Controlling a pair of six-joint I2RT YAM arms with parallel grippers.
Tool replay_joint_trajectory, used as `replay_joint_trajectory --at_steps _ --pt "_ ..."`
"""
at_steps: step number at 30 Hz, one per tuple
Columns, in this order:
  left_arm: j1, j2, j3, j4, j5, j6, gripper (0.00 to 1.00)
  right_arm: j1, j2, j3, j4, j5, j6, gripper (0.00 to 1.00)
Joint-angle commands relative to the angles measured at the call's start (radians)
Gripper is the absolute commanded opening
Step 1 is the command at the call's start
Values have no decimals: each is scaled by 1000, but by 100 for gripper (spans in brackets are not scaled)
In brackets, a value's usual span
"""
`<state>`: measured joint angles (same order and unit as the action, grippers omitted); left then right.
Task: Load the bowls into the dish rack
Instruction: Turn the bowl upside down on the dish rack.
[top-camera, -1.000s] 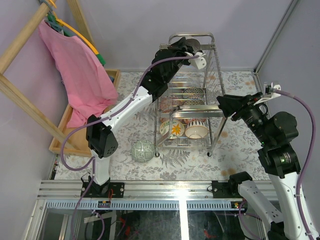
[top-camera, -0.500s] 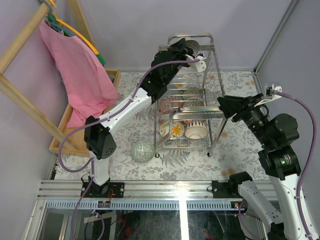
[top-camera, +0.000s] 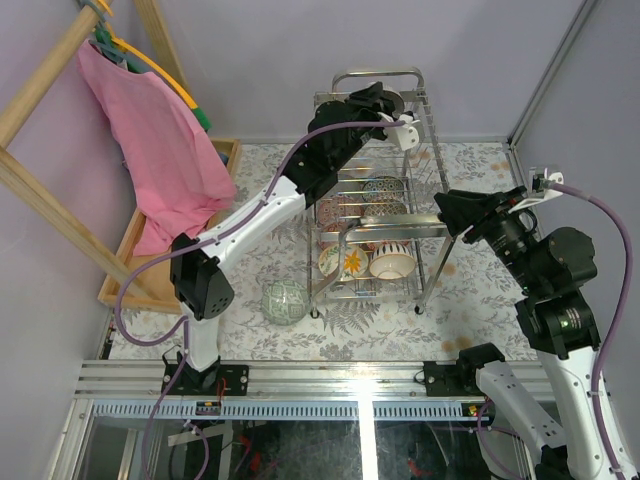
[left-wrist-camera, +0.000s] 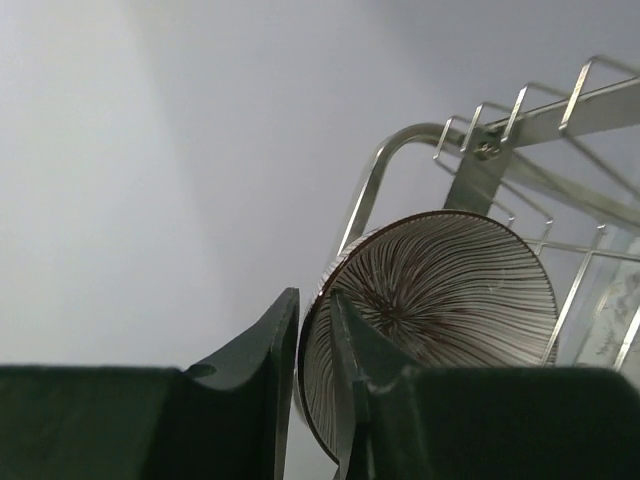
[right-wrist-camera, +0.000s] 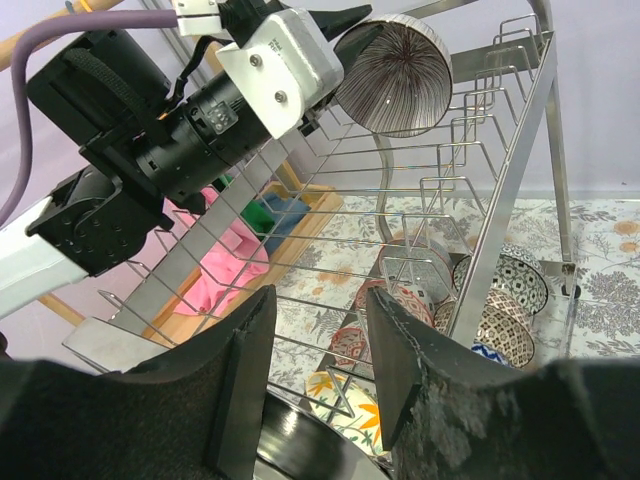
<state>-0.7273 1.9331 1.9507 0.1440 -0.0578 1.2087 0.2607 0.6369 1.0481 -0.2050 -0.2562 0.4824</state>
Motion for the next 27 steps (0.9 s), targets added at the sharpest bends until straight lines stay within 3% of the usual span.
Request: replay_joint_trajectory --at_steps 1,17,27 --pt "-63 -14 59 -118 52 -65 20 4 35 -61 -167 -66 -44 48" --pt "-56 -23 153 -289 117 -159 26 3 43 -81 -148 -75 -40 49" --pt "-54 -76 159 -427 148 -182 50 3 43 -100 -131 -85 -32 50"
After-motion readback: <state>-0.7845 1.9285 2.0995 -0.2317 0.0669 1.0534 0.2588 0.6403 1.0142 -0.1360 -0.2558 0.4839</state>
